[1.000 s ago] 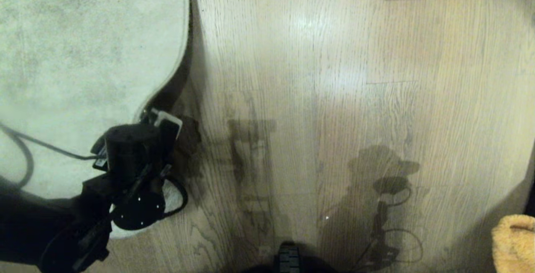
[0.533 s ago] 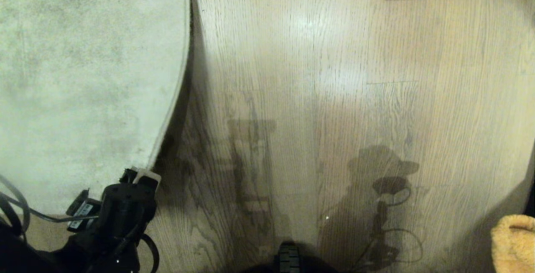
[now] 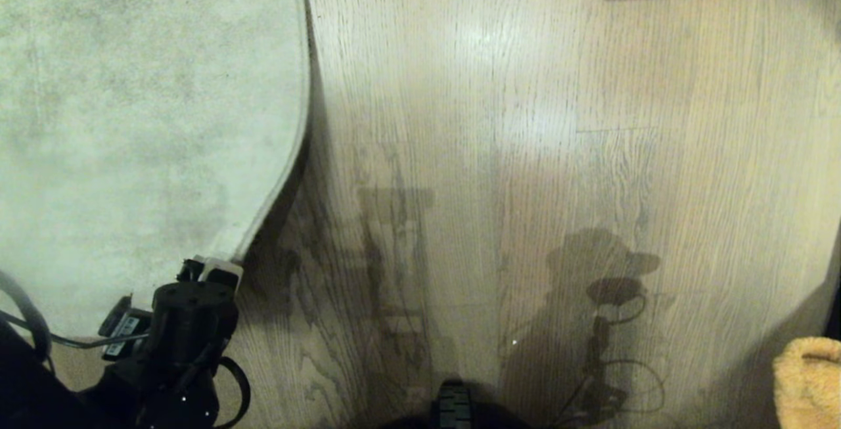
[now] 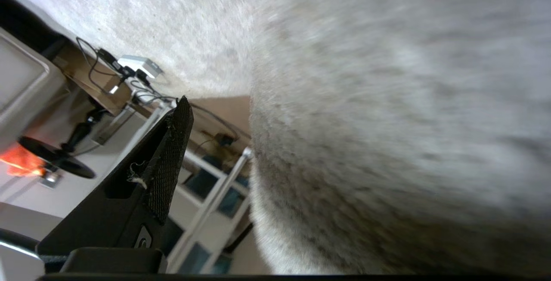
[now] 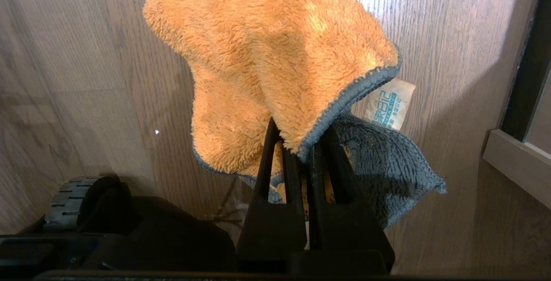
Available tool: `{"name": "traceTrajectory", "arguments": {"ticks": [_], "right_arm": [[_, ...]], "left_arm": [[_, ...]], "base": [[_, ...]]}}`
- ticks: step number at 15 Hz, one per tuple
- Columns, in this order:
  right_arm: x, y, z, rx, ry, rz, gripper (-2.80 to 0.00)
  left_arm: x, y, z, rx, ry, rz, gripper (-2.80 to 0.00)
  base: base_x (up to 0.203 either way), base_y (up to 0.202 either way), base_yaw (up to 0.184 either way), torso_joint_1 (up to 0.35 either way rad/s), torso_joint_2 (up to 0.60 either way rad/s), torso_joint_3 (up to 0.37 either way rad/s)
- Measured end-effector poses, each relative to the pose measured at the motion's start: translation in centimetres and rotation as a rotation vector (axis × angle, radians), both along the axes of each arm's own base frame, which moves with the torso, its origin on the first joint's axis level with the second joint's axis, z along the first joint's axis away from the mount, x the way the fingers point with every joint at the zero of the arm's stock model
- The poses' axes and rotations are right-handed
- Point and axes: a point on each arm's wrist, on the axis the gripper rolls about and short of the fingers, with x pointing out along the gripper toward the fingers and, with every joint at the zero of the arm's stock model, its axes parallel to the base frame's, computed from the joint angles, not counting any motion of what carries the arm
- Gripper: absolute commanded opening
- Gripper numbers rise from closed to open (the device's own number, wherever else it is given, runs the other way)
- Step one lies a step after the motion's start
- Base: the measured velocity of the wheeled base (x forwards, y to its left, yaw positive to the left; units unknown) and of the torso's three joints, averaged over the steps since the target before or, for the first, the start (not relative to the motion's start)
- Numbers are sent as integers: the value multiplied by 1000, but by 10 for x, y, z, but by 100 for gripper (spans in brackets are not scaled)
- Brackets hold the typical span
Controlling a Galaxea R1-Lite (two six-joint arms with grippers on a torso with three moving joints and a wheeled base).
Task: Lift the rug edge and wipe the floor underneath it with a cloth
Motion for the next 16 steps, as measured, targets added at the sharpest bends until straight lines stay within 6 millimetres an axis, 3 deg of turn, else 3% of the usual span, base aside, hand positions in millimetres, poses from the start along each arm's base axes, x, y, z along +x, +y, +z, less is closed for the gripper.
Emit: {"name": "traceTrajectory", "arguments": {"ticks": [1,2,8,16], "right_arm": [[0,0,0,0,0,0,-280],[0,0,0,-1,0,0,-280],[0,0,0,0,0,0,-280],[0,0,0,0,0,0,-280]], "left_arm": [[4,-1,0,-12,-33,1,-241],[7,-2,0,-23,-62,1,-280],[9,-14,-4,-34,-75,-43,-280],[-4,-40,12,-74,-141,-169,-280]], "base": [[0,0,0,0,0,0],[0,0,0,0,0,0],[0,0,0,0,0,0],[0,0,0,0,0,0]]}}
